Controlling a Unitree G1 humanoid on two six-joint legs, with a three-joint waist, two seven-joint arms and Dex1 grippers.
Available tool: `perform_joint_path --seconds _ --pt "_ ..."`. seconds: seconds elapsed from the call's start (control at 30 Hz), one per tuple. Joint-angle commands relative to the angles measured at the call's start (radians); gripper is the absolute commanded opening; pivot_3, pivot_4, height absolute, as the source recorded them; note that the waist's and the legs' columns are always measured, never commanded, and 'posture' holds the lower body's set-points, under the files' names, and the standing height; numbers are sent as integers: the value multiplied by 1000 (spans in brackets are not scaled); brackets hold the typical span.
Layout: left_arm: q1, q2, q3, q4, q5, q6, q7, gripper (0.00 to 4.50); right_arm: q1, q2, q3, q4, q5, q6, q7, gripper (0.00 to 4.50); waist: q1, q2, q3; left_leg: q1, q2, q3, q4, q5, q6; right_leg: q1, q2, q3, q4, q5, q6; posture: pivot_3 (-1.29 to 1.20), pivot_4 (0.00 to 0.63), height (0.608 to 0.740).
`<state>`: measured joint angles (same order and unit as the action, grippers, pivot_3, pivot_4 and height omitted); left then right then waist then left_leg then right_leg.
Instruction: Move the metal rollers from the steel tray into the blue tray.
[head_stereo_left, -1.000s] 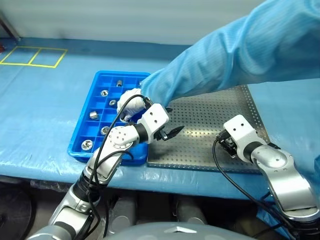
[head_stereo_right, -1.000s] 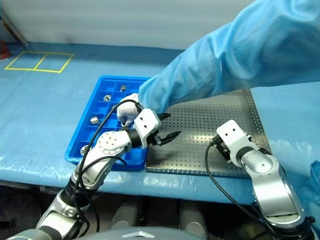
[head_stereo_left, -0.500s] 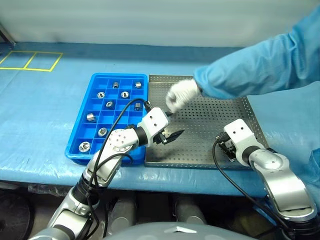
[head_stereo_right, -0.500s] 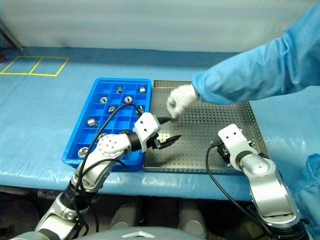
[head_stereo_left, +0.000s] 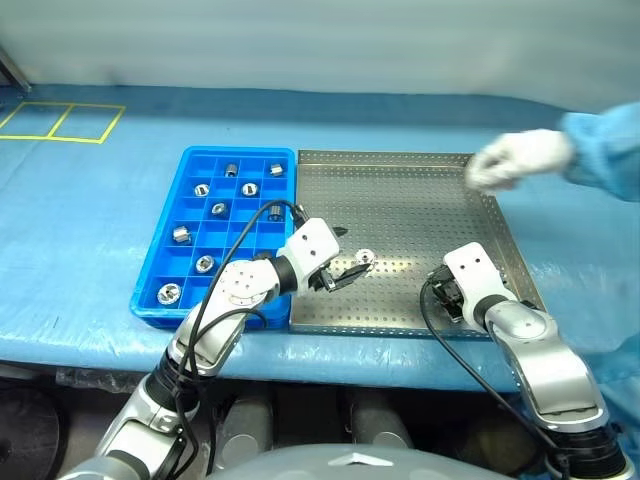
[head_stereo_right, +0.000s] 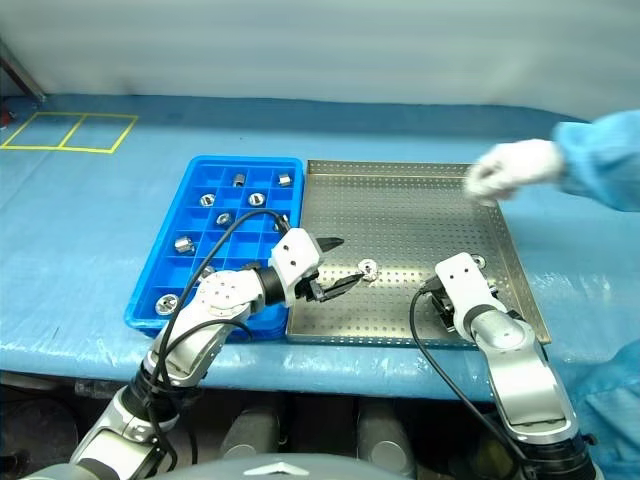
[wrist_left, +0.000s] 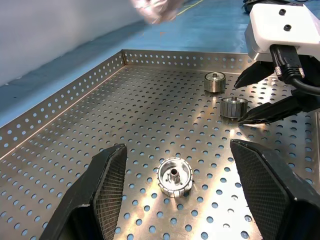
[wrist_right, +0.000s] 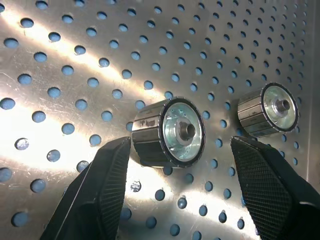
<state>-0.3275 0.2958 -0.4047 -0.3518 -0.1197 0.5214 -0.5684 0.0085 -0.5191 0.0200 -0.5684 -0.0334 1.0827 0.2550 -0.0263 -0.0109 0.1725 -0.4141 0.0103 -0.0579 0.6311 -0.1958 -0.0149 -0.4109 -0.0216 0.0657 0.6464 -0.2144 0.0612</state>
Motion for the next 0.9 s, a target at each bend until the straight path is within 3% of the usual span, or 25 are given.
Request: perform_joint_path --seconds 0.03,0.17,0.27,0.37,0.7,0.9 --pt "1 -3 -4 -42 5 -1 -1 3602 -19 18 -11 9 -10 -39 -22 3365 0 0 0 0 0 0 0 0 0 0 0 0 0 0 0 19 150 740" --pt "4 -1 -4 -44 6 3 2 3602 -29 33 -9 35 -14 -50 -34 3365 0 0 0 0 0 0 0 0 0 0 0 0 0 0 0 19 150 740" --pt "7 2 -2 -47 7 7 5 3602 -35 40 -12 49 -12 -52 -39 2755 1 0 0 0 0 0 0 0 0 0 0 0 0 0 0 28 150 740" --pt "9 4 1 -52 8 11 7 3602 -33 40 -11 48 -11 -49 -38 1835 1 0 0 0 0 0 0 0 0 0 0 0 0 0 0 28 150 740" --pt "16 8 13 -65 4 16 13 3602 -39 27 3 -10 7 -63 -8 1803 1 0 0 0 0 0 0 0 0 0 0 0 0 0 0 33 150 740" --pt "95 60 95 -207 -21 83 37 3602 -141 69 45 -147 162 -123 144 1803 -2 0 0 0 2 0 -2 0 0 -1 2 1 0 0 0 106 150 740"
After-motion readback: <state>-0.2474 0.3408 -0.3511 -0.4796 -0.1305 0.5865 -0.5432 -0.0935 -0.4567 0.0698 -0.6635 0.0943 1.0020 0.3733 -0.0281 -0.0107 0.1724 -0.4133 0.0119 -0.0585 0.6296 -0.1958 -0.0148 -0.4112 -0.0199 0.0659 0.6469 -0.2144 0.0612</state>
